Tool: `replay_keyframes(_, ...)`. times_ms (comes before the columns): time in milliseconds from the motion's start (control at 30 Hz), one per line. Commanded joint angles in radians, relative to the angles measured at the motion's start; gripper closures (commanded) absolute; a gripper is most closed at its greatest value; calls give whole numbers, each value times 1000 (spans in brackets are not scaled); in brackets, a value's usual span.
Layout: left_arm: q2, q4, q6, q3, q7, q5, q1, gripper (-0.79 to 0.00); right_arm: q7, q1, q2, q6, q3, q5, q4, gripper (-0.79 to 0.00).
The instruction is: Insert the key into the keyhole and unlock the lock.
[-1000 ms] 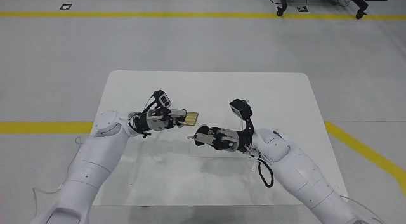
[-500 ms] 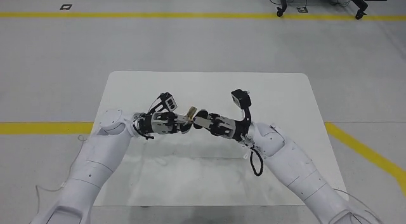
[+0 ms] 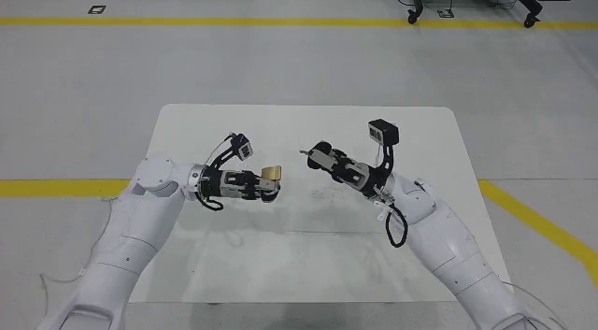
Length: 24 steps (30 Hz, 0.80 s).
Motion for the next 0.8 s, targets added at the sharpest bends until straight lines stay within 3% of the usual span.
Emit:
replay_keyframes(0, 17, -113, 6, -2, 55, 254, 14, 0, 9, -4, 1, 0, 7, 7, 3, 0)
replay_keyframes(133, 53, -393, 69, -30, 94, 597, 82, 0, 31, 7, -4, 0, -11, 26, 55, 0)
replay_keyframes(200, 66, -516, 82, -50, 88, 644, 135, 0, 39, 22, -11, 0, -35, 40, 85, 0)
replay_keyframes(300, 79, -624, 56, -94, 108, 639, 203, 0, 50, 46, -21, 0, -66, 63, 124, 0)
replay_keyframes(433, 90, -679, -29, -128, 135, 610, 270, 0, 73, 71, -31, 0, -92, 91, 163, 0)
replay_keyframes(767, 102, -694, -44, -141, 182, 592, 296, 0, 172, 98, -35, 0, -114, 119, 195, 0)
